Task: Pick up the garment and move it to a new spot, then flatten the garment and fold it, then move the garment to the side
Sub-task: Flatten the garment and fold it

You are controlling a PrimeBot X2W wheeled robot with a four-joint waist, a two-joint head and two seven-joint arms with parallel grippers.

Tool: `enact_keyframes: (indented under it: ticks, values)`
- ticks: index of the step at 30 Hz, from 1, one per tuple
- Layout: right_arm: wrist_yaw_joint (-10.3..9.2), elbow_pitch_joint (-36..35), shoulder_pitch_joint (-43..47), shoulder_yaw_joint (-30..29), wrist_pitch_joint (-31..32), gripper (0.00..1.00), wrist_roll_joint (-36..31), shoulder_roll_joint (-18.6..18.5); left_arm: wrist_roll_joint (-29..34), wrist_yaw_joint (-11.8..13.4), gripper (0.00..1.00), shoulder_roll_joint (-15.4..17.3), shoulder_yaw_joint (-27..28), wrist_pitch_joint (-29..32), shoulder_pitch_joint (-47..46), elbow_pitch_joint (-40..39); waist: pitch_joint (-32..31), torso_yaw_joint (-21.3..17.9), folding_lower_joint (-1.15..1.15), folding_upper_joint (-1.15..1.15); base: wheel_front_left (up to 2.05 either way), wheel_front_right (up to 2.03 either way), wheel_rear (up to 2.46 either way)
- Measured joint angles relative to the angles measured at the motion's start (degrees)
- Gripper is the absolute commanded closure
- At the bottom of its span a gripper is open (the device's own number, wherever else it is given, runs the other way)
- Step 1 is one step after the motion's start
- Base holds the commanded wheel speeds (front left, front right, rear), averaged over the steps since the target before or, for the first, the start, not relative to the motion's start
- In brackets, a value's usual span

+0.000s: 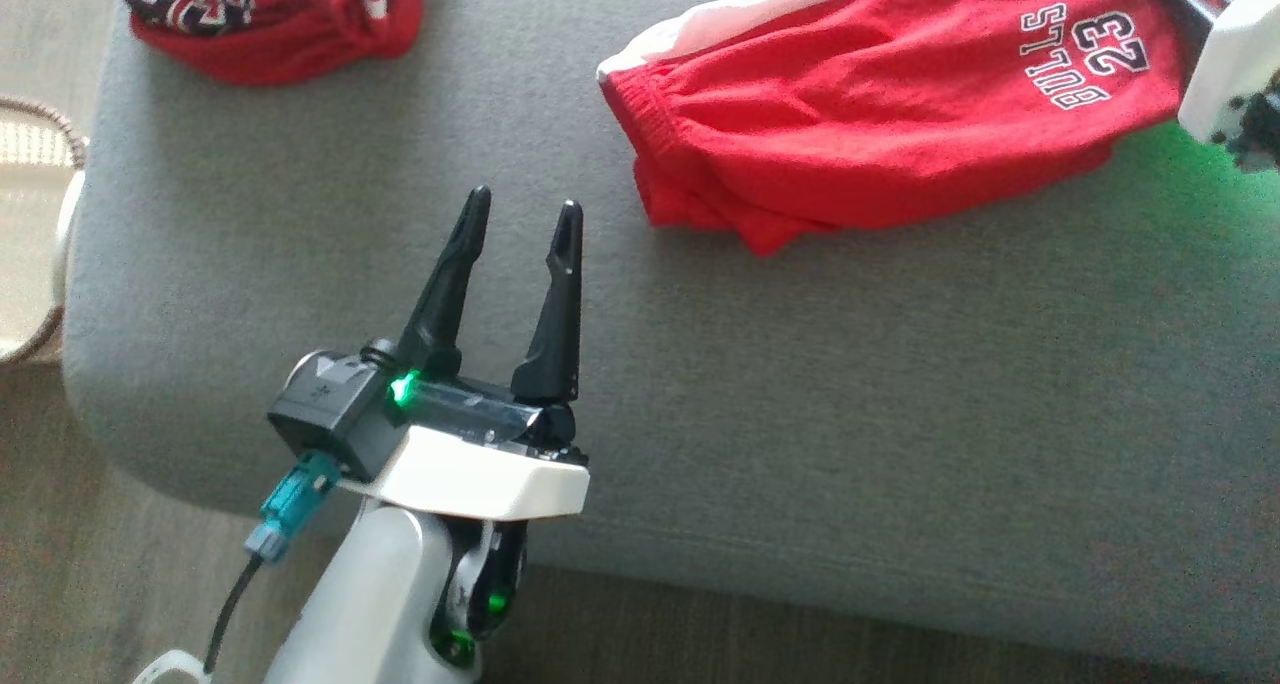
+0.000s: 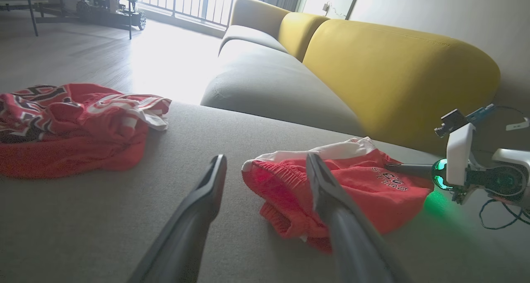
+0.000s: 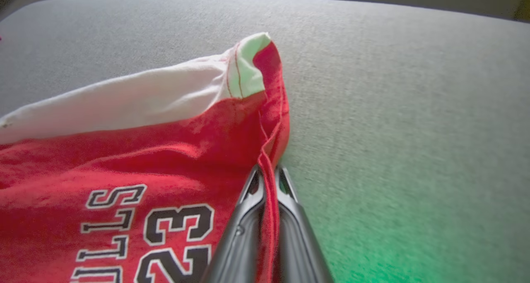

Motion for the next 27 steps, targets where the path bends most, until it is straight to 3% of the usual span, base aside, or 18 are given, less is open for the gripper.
enact_keyframes:
  ticks: [12,19,27]
  values:
    - [0.00,-5.25,6.08,-2.80,-2.42,1.00,2.27,-1.09,2.30,-0.34,0.00,0.07,2.10,0.01,0.83,0.02,-3.08,-7.43,0.00,0.00,0.00,0.00,0.00]
    - [-0.01,-8.48,7.10,-8.11,-1.83,1.00,-0.19,-5.13,4.09,-1.33,0.00,0.13,3.54,0.00,1.73,0.10,-3.82,-12.08,-0.01,0.00,0.00,0.00,0.00]
    - [-0.01,-12.62,11.22,-14.47,-0.20,1.00,-4.24,-4.27,4.79,-2.31,0.00,0.14,3.66,0.00,1.71,0.46,-3.15,-13.82,0.00,0.00,0.00,0.00,0.00]
